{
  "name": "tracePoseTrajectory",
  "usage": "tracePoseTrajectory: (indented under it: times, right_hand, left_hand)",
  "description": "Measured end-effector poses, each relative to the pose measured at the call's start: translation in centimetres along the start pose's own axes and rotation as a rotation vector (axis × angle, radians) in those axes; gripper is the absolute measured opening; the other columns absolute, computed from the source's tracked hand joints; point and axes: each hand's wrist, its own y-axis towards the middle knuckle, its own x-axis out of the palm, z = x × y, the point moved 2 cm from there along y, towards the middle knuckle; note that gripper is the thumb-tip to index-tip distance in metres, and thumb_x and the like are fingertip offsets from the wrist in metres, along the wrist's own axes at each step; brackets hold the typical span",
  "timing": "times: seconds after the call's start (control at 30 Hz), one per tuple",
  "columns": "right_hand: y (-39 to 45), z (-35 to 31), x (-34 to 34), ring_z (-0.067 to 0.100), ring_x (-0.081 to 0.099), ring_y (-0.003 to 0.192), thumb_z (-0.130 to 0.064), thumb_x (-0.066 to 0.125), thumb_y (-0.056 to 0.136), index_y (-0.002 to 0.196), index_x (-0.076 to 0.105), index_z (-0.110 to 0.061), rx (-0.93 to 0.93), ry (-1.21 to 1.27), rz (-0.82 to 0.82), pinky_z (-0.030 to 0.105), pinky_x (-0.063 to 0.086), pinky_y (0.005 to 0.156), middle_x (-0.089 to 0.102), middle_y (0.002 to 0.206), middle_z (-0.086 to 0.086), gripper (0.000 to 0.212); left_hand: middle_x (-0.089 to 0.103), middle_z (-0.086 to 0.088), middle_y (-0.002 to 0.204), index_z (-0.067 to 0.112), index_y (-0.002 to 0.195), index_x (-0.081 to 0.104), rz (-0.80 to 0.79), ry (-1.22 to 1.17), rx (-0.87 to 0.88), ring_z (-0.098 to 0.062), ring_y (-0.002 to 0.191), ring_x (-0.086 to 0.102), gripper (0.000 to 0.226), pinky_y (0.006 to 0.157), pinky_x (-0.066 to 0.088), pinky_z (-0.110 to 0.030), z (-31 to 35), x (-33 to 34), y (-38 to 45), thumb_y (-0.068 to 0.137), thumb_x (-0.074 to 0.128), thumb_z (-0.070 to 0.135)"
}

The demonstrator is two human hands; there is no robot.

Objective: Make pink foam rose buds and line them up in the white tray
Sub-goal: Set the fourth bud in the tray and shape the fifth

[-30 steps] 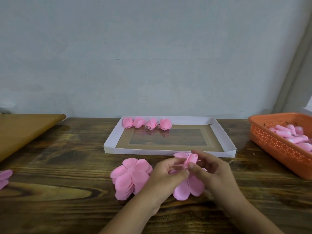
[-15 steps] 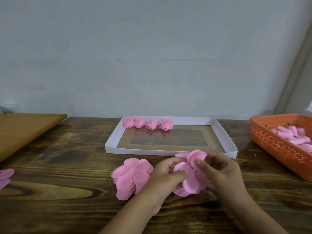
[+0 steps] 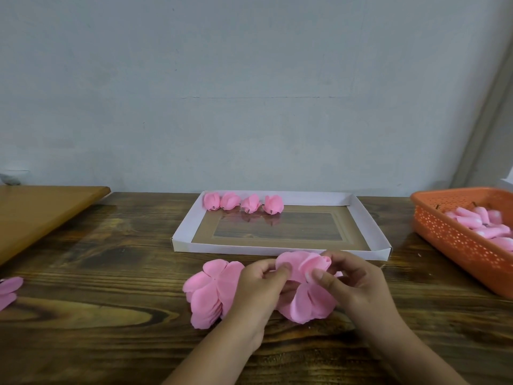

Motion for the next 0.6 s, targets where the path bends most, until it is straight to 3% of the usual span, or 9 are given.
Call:
tracePoseTrajectory:
  times: [0.13, 0.33, 0.5, 0.6]
  right_hand:
    - [-0.15, 0.07, 0.22, 0.019, 0.066, 0.075, -0.014, 0.08, 0.081, 0.086, 0.075, -0.033, 0.0, -0.086, -0.03, 0.046, 0.057, 0.068, 0.071, 0.083, 0.005, 0.02]
    - [-0.12, 0.05, 0.19, 0.016, 0.068, 0.076, -0.037, 0.077, 0.072, 0.088, 0.075, -0.038, -0.016, -0.095, -0.002, 0.039, 0.059, 0.069, 0.072, 0.084, -0.001, 0.016]
    - [-0.01, 0.2, 0.08, 0.013, 0.073, 0.083, -0.036, 0.075, 0.074, 0.091, 0.075, -0.039, -0.018, -0.058, -0.012, 0.031, 0.062, 0.072, 0.077, 0.091, -0.005, 0.017]
    - [0.06, -0.03, 0.15, 0.014, 0.075, 0.085, -0.026, 0.075, 0.078, 0.09, 0.076, -0.036, -0.028, -0.016, -0.026, 0.028, 0.062, 0.075, 0.078, 0.092, -0.002, 0.015]
  left_hand:
    - [0.08, 0.006, 0.092, 0.026, 0.1, 0.079, -0.006, 0.079, 0.107, -0.008, 0.087, 0.076, 0.014, 0.071, 0.06, -0.02, 0.36, 0.2, -0.49, 0.099, 0.065, 0.027]
    - [0.08, -0.001, 0.092, 0.024, 0.097, 0.081, -0.061, 0.099, 0.159, -0.017, 0.09, 0.076, 0.019, 0.075, 0.062, -0.028, 0.65, 0.54, -0.82, 0.1, 0.064, 0.03]
    - [0.08, -0.003, 0.096, 0.024, 0.104, 0.081, -0.131, 0.082, 0.179, -0.02, 0.094, 0.076, 0.02, 0.076, 0.061, -0.027, 0.93, 0.79, -1.01, 0.101, 0.062, 0.029]
    - [0.08, -0.004, 0.097, 0.024, 0.102, 0.081, -0.145, 0.071, 0.169, -0.02, 0.095, 0.076, 0.022, 0.081, 0.062, -0.03, 0.9, 0.84, -1.0, 0.102, 0.06, 0.03]
